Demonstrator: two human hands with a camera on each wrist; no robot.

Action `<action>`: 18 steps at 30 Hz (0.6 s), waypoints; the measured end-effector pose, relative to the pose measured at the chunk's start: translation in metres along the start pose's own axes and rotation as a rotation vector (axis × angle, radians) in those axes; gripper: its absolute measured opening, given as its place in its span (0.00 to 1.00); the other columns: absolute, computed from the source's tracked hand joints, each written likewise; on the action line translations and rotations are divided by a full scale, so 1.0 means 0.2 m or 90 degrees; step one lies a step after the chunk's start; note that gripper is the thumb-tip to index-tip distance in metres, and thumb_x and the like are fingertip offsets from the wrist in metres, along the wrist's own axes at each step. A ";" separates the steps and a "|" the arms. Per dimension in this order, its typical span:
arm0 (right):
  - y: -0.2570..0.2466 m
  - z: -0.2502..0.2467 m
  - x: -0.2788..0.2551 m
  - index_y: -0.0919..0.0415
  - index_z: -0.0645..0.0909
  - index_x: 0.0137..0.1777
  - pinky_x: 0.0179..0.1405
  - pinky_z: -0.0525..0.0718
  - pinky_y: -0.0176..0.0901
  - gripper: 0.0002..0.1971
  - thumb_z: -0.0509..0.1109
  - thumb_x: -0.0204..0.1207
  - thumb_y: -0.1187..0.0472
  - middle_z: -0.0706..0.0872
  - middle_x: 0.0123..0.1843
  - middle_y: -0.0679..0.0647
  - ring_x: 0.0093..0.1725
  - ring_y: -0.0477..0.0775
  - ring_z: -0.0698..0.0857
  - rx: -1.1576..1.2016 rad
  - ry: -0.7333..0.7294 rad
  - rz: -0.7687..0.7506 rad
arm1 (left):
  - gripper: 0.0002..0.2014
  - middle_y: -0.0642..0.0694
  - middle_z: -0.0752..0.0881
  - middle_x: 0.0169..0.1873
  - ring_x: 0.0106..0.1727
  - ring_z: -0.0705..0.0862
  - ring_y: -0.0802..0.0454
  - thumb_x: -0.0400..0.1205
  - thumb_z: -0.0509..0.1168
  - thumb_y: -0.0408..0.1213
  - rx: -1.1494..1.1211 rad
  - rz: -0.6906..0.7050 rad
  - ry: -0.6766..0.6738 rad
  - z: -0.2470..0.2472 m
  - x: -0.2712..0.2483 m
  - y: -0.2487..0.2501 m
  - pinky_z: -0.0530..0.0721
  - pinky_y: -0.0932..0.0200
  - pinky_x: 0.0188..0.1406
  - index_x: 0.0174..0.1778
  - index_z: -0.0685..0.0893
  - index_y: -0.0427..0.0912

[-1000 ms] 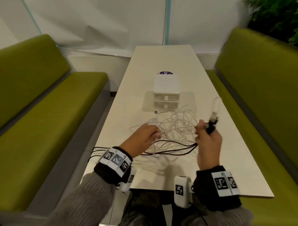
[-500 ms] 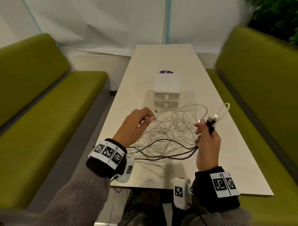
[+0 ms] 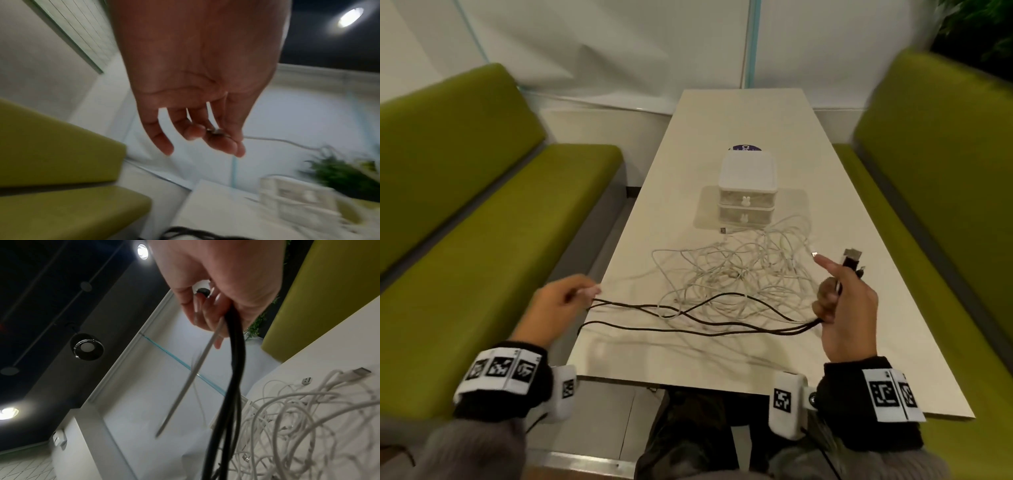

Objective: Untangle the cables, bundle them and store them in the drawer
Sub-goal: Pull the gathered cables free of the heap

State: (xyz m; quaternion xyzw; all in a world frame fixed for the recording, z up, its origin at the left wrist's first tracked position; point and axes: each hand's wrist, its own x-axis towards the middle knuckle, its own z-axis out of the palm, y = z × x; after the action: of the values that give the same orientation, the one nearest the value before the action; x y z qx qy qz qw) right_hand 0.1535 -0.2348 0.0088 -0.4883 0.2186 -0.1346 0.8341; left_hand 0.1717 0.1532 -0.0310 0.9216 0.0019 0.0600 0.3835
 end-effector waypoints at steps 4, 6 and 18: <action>-0.01 -0.01 -0.01 0.64 0.85 0.41 0.17 0.55 0.35 0.12 0.60 0.79 0.63 0.62 0.21 0.46 0.19 0.43 0.58 0.015 0.030 -0.001 | 0.06 0.33 0.87 0.35 0.36 0.81 0.39 0.79 0.68 0.32 0.113 -0.157 0.159 -0.13 0.02 -0.25 0.75 0.54 0.34 0.38 0.87 0.45; -0.02 0.00 -0.02 0.60 0.76 0.31 0.16 0.55 0.35 0.14 0.59 0.78 0.62 0.63 0.19 0.46 0.18 0.44 0.58 0.033 0.040 0.010 | 0.05 0.30 0.87 0.41 0.42 0.81 0.33 0.79 0.66 0.30 0.180 -0.267 0.192 -0.14 0.02 -0.32 0.76 0.50 0.41 0.45 0.88 0.38; 0.04 0.15 -0.14 0.53 0.60 0.24 0.20 0.49 0.40 0.19 0.54 0.78 0.64 0.57 0.19 0.45 0.19 0.45 0.53 0.085 -0.088 0.021 | 0.31 0.57 0.70 0.73 0.73 0.63 0.67 0.79 0.64 0.55 -0.040 0.317 -0.254 0.45 -0.12 0.83 0.55 0.70 0.75 0.77 0.65 0.51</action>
State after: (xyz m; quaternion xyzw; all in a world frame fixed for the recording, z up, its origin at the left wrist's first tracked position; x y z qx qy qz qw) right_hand 0.1433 -0.1957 0.0210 -0.4362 0.1592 -0.1008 0.8799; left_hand 0.1516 -0.0284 0.0211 0.8751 -0.3009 -0.0298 0.3778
